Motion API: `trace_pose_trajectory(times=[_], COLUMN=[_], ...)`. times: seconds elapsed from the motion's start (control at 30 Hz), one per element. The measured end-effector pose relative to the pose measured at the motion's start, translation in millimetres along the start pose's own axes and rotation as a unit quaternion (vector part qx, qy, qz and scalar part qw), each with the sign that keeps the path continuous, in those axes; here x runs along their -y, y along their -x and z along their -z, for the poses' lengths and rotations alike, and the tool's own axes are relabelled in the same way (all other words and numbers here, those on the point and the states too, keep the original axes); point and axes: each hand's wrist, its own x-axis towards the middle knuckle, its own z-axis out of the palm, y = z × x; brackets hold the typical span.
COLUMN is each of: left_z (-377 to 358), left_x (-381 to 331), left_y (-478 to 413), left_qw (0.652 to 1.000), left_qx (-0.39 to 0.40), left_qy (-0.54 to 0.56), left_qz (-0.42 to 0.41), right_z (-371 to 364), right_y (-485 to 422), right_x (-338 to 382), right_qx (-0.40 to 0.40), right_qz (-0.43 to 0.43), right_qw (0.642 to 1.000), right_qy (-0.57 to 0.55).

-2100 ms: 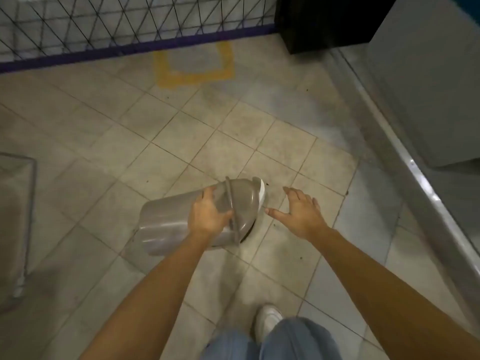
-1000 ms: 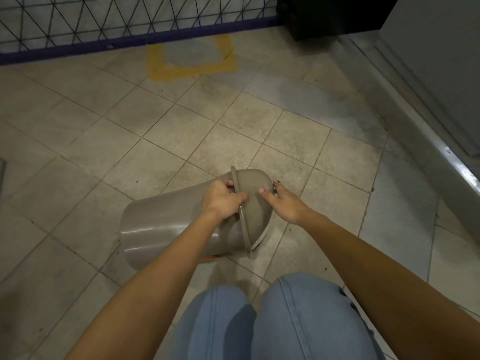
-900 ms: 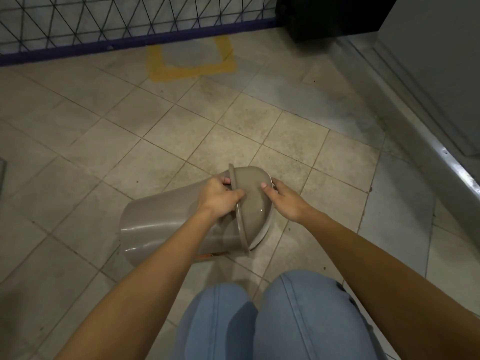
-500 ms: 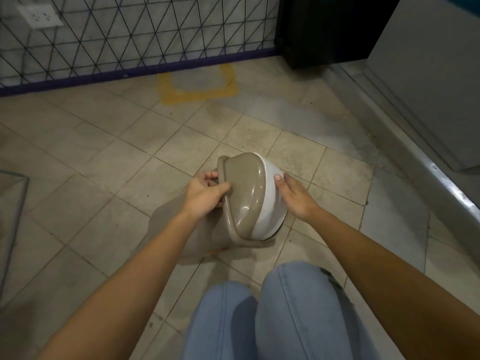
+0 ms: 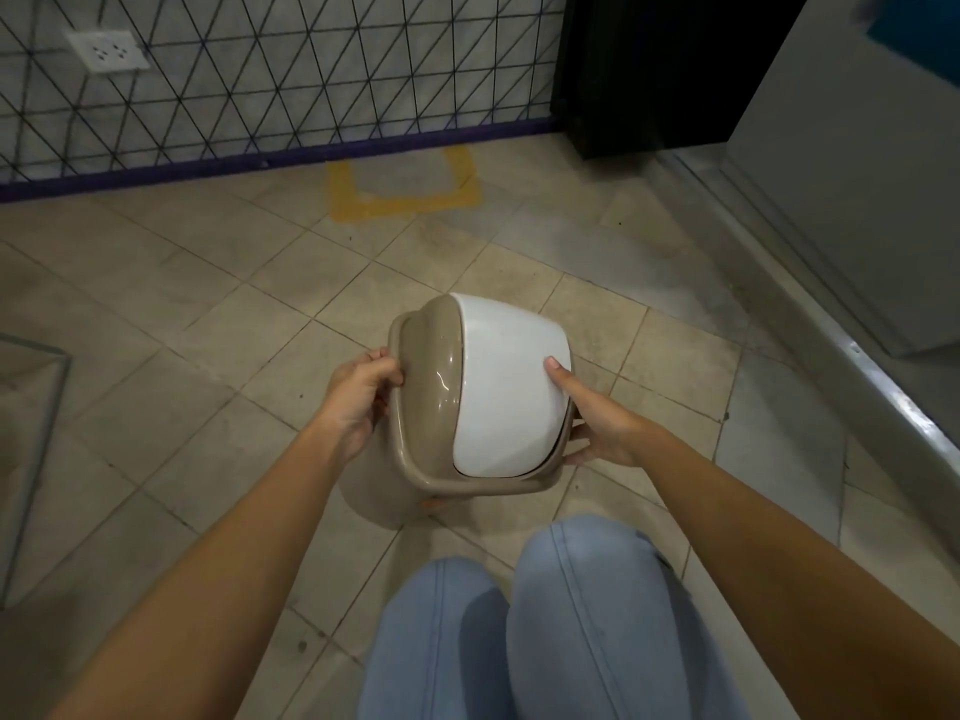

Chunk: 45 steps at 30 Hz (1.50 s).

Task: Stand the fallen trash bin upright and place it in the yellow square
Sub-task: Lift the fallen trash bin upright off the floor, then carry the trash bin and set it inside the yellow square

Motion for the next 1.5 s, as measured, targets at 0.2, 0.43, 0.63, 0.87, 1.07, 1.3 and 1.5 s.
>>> trace_pose_trajectory(times=[0.2,0.43,0.63,0.87,1.07,1.3,1.5], left_z=[11.9,11.3,9.4,5.9,7.6,9.2,11.4], left_x=[5.9,18.2,28.9,38.5,42.3,42.4,45.4], left_y=[1.8,4.0,6.7,10.8,11.9,20.8,44.9], left_qw=[1.0,0.999,0.997,0.999,0.998,0.994,0.994], left_qx=[-0.019,-0.019,-0.022,-0.023,-0.031,-0.047,0.029], left_qy=[-0.013,-0.049,-0.067,-0.048,-0.051,-0.09,-0.091], left_qz=[-0.007,-0.009,0.008,0.004,0.002,-0.043,-0.056], right_z=[-1.5,2.7,2.5,5.2,6.6,11.5,9.6], right_y=[10.4,13.7,20.5,22.9,26.2,29.5,25.9], right_x=[10.1,13.0,12.0,4.3,-3.8,-11.0,-24.7], right_qx=[0.006,-0.036,-0.053,-0.046,-0.058,-0.071,-0.077], right_qz=[0.048,0.066,0.087,0.107,0.122,0.17,0.198], right_qw=[0.998,0.995,0.989,0.983,0.972,0.949,0.922], right_qy=[0.031,0.07,0.107,0.142,0.192,0.255,0.325])
